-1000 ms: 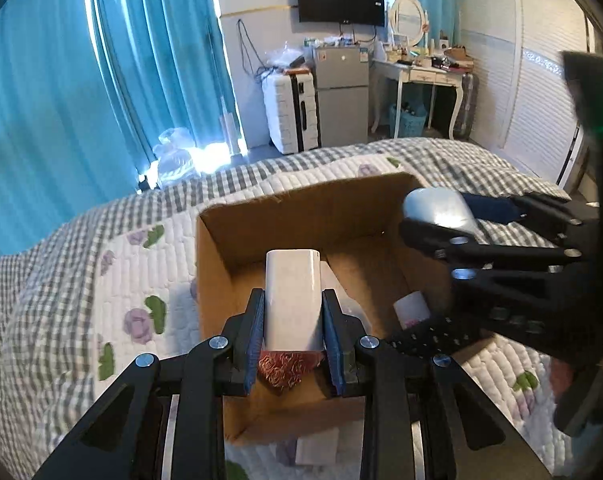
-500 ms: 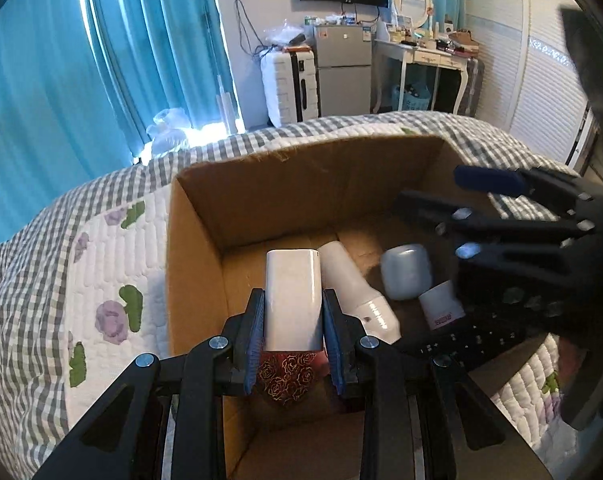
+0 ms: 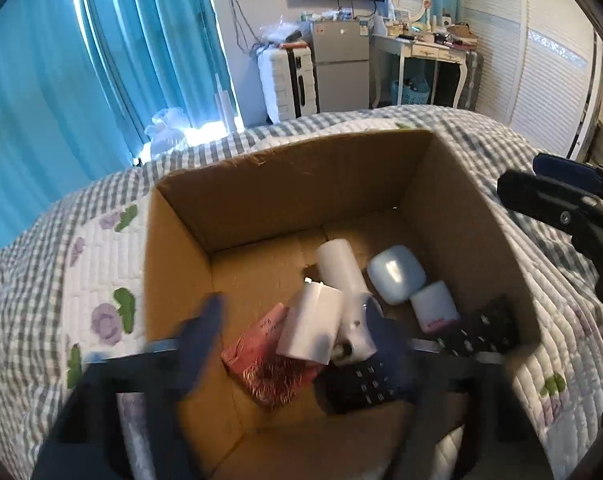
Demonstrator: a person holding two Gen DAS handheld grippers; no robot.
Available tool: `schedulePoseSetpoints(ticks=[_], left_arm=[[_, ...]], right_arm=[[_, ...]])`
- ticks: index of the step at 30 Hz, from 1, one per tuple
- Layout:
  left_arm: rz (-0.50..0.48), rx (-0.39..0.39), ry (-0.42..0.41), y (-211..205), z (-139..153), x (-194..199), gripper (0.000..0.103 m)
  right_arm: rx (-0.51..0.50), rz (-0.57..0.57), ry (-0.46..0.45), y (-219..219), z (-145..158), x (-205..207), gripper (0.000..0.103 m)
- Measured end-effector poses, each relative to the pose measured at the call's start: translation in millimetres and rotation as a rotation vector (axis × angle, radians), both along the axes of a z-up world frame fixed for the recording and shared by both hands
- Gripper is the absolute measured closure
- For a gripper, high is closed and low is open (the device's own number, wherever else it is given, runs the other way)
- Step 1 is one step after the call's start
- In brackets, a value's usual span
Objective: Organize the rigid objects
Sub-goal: 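Drop the earbud case and charger into the box, opening both grippers, then grasp the second white charger with the left gripper while the right grasps the black adapter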
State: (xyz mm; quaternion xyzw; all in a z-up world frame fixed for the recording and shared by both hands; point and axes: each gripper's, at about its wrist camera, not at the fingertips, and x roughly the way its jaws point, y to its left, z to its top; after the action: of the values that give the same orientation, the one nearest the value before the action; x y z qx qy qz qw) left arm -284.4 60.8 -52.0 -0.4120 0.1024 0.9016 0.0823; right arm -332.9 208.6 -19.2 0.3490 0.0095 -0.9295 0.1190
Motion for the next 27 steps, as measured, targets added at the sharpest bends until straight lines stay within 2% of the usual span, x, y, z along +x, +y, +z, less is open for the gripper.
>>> schedulePoseSetpoints(ticks=[4, 6, 7, 11, 13, 18, 20, 24, 27], left_arm=[[-0.043, -0.019, 0.041, -0.8, 16.8, 41.9, 0.015], [-0.039, -0.018, 0.056, -5.7, 22.8, 60.2, 0.007], [-0.036, -0.009, 0.061, -9.3, 24.8, 68.1, 0.007], [-0.007, 0.024, 0.065, -24.7, 27.4, 99.2, 0.005], [0.02, 0.031, 0.063, -32.2, 23.7, 108.7, 0.004], [0.088, 0.07, 0.011, -39.9, 0.5, 123.9, 0.004], [0.108, 0.074, -0.008, -39.9, -11.5, 124.4, 0.004], [0.185, 0.032, -0.045, -36.7, -44.2, 115.9, 0.004], [0.2, 0.017, -0.086, -35.5, -70.5, 109.7, 0.004]], right_arm=[[0.026, -0.014, 0.003, 11.3, 7.6, 31.8, 0.028], [0.033, -0.019, 0.002, 17.1, 9.6, 44.9, 0.026], [0.029, -0.026, 0.001, 20.3, 9.7, 55.5, 0.022], [0.027, -0.031, -0.012, 21.3, 2.6, 85.8, 0.019], [0.038, -0.036, -0.014, 19.6, -4.5, 98.2, 0.012], [0.063, -0.036, -0.058, 9.5, -38.4, 111.2, 0.01], [0.101, -0.043, -0.067, 3.9, -55.3, 112.9, 0.01], [0.097, -0.049, -0.107, 4.1, -81.9, 113.9, 0.01], [0.117, -0.069, -0.133, 3.9, -98.0, 112.9, 0.01]])
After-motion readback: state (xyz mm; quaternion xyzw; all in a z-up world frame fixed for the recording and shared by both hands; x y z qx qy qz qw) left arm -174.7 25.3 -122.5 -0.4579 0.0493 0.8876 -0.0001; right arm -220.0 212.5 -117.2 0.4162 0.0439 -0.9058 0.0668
